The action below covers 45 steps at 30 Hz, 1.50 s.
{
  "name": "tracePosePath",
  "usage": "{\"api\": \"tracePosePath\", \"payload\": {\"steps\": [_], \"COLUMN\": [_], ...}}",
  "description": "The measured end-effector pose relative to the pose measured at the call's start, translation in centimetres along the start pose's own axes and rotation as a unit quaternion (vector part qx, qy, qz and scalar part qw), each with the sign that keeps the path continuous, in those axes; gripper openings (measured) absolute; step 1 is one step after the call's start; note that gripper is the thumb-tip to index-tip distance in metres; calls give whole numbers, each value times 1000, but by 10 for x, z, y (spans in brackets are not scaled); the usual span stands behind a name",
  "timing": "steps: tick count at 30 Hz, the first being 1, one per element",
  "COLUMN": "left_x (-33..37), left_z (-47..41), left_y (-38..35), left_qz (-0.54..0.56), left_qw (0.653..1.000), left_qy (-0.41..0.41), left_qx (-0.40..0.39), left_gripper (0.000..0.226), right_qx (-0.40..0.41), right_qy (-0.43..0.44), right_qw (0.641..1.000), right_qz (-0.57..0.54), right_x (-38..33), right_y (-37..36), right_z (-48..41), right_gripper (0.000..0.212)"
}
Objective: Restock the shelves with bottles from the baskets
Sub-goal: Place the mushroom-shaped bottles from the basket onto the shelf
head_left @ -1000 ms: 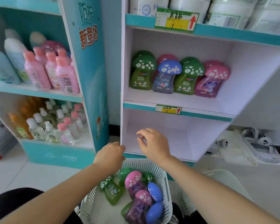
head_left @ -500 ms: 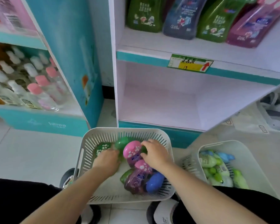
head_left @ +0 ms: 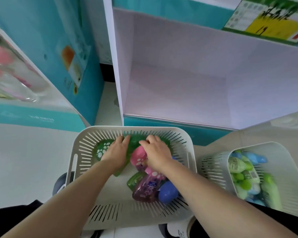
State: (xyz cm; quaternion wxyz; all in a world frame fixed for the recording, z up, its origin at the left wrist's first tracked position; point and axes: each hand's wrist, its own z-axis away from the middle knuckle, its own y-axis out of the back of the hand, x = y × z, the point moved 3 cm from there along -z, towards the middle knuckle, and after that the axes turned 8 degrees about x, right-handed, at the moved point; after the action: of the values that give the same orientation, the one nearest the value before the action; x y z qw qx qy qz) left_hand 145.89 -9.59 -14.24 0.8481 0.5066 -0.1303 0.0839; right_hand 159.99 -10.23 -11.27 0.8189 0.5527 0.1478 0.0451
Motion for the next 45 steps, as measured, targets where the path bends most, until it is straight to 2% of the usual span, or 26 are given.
{"api": "tracePosePath", "payload": {"steps": [3, 7, 10, 12, 16, 20, 23, 28, 33, 38, 41, 43, 45], "left_x": [0, 8, 12, 8, -8, -19, -19, -3, 21, 45, 51, 52, 51], "left_z": [-9, -17, -17, -14, -3, 18, 40, 77, 113, 140, 151, 157, 161], "left_y": [-5, -6, -7, 0, 32, 72, 105, 160, 199, 223, 231, 233, 238], "left_qz": [-18, 12, 30, 77, 185, 280, 319, 405, 424, 343, 325, 335, 304], "left_qw": [1000, 1000, 999, 995, 978, 956, 945, 913, 904, 938, 944, 938, 946], "left_qy": [1, 22, 35, 57, 99, 87, 80, 46, 15, -6, -1, -10, -30], "left_qx": [3, 16, 17, 22, 6, 0, 5, -13, -50, -43, -52, -93, -109], "left_gripper": [79, 57, 41, 40, 56, 49, 38, 43, 54, 31, 22, 39, 61], "right_qx": [-8, -57, -59, -49, -22, 18, 41, 87, 124, 153, 158, 164, 176], "right_qy": [7, -6, -11, -26, -58, -86, -87, -103, -98, -84, -76, -73, -72], "right_qw": [1000, 996, 995, 993, 986, 974, 971, 961, 956, 959, 961, 961, 959], "right_qz": [-22, -65, -76, -101, -154, -208, -218, -241, -247, -225, -215, -209, -209], "right_x": [1, 3, 8, 14, 21, 16, 11, 5, -1, -14, -19, -21, -21], "right_y": [-4, -5, -1, 6, 29, 65, 97, 139, 176, 204, 214, 220, 228], "right_z": [-5, -8, -4, 1, 13, 23, 36, 64, 93, 112, 122, 127, 131], "right_gripper": [56, 60, 60, 62, 63, 55, 59, 62, 60, 56, 54, 54, 55]}}
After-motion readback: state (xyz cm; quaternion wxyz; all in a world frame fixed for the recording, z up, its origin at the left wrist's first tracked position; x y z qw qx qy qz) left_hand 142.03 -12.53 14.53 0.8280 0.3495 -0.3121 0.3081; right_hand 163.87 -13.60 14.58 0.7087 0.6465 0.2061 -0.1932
